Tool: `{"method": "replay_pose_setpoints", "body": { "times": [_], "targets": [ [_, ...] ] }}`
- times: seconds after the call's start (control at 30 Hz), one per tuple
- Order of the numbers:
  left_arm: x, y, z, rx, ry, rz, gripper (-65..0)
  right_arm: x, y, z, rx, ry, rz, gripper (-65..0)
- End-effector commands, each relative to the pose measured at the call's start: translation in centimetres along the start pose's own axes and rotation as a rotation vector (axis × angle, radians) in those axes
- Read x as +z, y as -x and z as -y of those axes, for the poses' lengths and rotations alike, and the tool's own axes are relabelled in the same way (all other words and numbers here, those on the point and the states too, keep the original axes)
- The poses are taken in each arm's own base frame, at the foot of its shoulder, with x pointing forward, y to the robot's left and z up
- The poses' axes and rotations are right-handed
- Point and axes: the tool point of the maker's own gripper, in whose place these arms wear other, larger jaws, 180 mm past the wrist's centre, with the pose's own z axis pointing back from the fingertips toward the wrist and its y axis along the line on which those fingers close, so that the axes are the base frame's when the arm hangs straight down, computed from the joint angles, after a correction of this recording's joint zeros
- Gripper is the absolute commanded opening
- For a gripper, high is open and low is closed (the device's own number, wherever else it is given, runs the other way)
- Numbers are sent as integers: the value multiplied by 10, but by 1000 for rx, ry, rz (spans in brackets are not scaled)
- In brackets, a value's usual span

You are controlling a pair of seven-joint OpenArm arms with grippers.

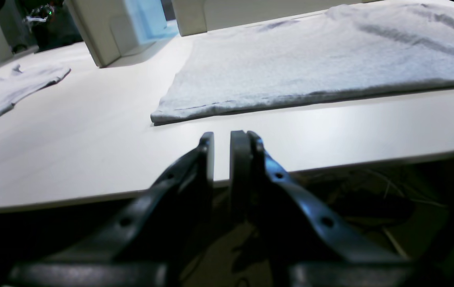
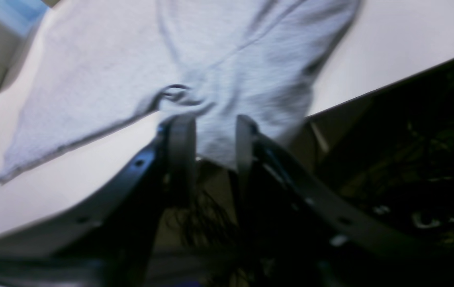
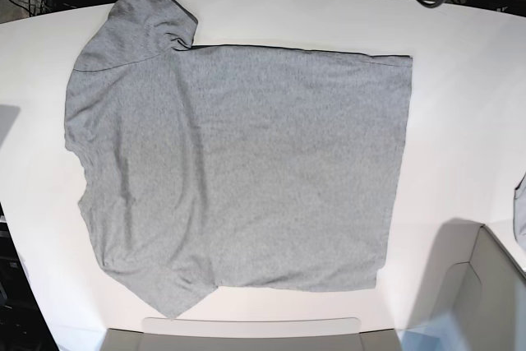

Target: Fold the T-shirt properly

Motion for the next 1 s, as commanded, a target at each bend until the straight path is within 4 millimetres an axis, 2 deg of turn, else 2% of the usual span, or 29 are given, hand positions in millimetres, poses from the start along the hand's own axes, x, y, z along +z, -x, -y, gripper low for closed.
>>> {"method": "replay_pose_setpoints", "body": {
  "times": [0.0,0.23,0.37,0.57,0.7,0.77,0.97],
  "targets": [
    [5,-10,-2,-9,-2,41,-564,0,-6,3,-18,-5,-6,-426],
    [5,-10,-3,-10,-1,41,-564,-19,-13,48,-118,105,-22,-409],
    [5,-10,-2,-11,-2,39,-562,-33,-11,59,-99,115,-4,-409],
    [5,-10,-3,-13,-4,41,-562,-52,0,53,-110,87,-55,-410],
    [5,-10,-3,-14,-5,41,-562,-60,-5,51,-110,77,-42,-410],
    [5,-10,-3,-16,-6,41,-562,-66,-8,53,-107,77,-29,-410],
    [4,-10,-4,-17,-8,42,-562,-89,3,59,-120,79,-108,-410]
  ]
}}
